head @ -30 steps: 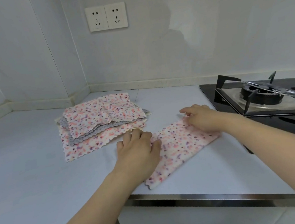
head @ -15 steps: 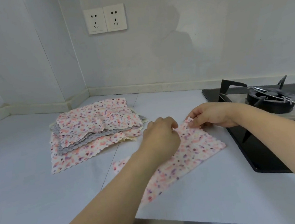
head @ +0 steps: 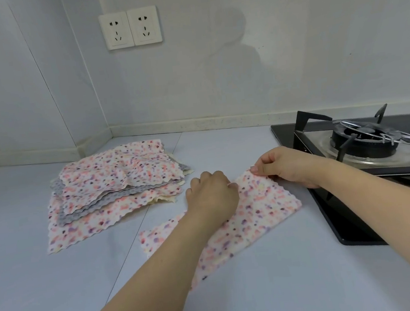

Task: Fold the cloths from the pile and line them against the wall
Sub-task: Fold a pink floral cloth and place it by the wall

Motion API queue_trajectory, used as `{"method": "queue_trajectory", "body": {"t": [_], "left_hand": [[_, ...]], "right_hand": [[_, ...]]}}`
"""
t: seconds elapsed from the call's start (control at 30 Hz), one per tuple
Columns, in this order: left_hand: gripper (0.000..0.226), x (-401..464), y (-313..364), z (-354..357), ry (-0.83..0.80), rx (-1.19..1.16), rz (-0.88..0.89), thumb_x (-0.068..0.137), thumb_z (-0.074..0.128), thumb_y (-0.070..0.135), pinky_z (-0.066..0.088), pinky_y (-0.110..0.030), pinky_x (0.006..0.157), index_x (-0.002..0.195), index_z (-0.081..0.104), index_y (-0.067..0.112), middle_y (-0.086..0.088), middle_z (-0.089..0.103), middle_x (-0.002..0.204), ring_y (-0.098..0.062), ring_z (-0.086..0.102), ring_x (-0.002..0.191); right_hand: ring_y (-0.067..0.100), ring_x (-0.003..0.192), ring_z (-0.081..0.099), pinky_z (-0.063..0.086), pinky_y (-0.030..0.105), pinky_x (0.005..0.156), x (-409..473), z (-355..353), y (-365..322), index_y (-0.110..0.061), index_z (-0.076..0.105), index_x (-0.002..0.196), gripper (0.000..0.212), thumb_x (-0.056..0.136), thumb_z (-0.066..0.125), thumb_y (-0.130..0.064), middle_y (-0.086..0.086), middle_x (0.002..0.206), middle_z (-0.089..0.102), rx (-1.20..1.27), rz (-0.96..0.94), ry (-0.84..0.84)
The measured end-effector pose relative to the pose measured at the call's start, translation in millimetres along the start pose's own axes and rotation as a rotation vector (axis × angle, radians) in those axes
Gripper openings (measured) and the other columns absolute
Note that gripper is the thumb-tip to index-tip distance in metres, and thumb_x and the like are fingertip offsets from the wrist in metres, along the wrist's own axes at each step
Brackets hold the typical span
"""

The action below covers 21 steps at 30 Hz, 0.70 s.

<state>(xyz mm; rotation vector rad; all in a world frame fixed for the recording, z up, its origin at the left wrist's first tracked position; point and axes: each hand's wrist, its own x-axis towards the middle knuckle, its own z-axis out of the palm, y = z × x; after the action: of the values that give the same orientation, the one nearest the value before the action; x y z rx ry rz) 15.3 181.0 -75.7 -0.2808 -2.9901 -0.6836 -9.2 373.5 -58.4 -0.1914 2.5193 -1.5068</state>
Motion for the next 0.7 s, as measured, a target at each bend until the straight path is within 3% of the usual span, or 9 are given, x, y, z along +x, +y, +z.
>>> {"method": "queue_trajectory", "body": {"t": [0.1,0.2,0.37,0.5,0.6,0.7], "left_hand": [[0.022,0,0,-1,-0.006,-0.025,-0.007,0.100,0.033,0.031,0.032,-0.036,0.092,0.102,0.049,0.018,-0.002,0.045,0.107,-0.026,0.038,0.108],[0.017,-4,-1,6,0.111,0.054,0.026,0.100,0.035,0.030,0.033,-0.036,0.082,0.094,0.044,0.017,-0.001,0.040,0.097,-0.026,0.039,0.098],[0.021,-7,-1,11,0.232,0.119,0.075,0.100,0.037,0.029,0.029,-0.036,0.081,0.105,0.050,0.013,-0.004,0.048,0.106,-0.027,0.042,0.103],[0.016,-10,-2,6,0.246,-0.108,0.098,0.100,0.042,0.027,0.036,-0.035,0.081,0.093,0.049,0.015,0.000,0.057,0.093,-0.024,0.046,0.094],[0.017,-15,-2,2,0.254,-0.318,0.085,0.098,0.048,0.028,0.048,-0.040,0.075,0.089,0.050,0.014,0.001,0.058,0.082,-0.020,0.055,0.081],[0.015,-16,-2,2,0.259,-0.369,0.052,0.097,0.051,0.028,0.052,-0.042,0.070,0.090,0.050,0.015,0.000,0.059,0.080,-0.021,0.058,0.075]], "right_hand": [[0.014,0.062,0.056,0.046,0.027,0.068,1,3,5,-0.009,0.066,0.072,0.024,0.090,0.066,-0.025,0.001,0.065,0.064,0.007,-0.029,0.063],[0.012,0.055,0.050,0.041,0.023,0.056,2,8,8,-0.009,0.065,0.077,0.020,0.090,0.066,-0.024,0.003,0.065,0.060,0.015,-0.053,0.123],[0.013,0.051,0.045,0.035,0.024,0.049,3,12,11,-0.016,0.065,0.074,0.020,0.090,0.066,-0.029,0.000,0.062,0.057,-0.046,-0.062,0.179],[0.007,0.045,0.048,0.037,0.023,0.049,-1,12,11,-0.011,0.065,0.082,0.019,0.092,0.063,-0.026,-0.007,0.056,0.061,0.045,-0.089,0.176],[0.017,0.053,0.045,0.035,0.028,0.054,-3,10,13,-0.009,0.066,0.083,0.024,0.092,0.063,-0.032,-0.002,0.060,0.059,0.069,-0.112,0.207],[0.022,0.058,0.041,0.032,0.029,0.053,-3,14,11,-0.012,0.065,0.083,0.025,0.092,0.062,-0.035,0.004,0.064,0.055,0.005,-0.086,0.226]]}}
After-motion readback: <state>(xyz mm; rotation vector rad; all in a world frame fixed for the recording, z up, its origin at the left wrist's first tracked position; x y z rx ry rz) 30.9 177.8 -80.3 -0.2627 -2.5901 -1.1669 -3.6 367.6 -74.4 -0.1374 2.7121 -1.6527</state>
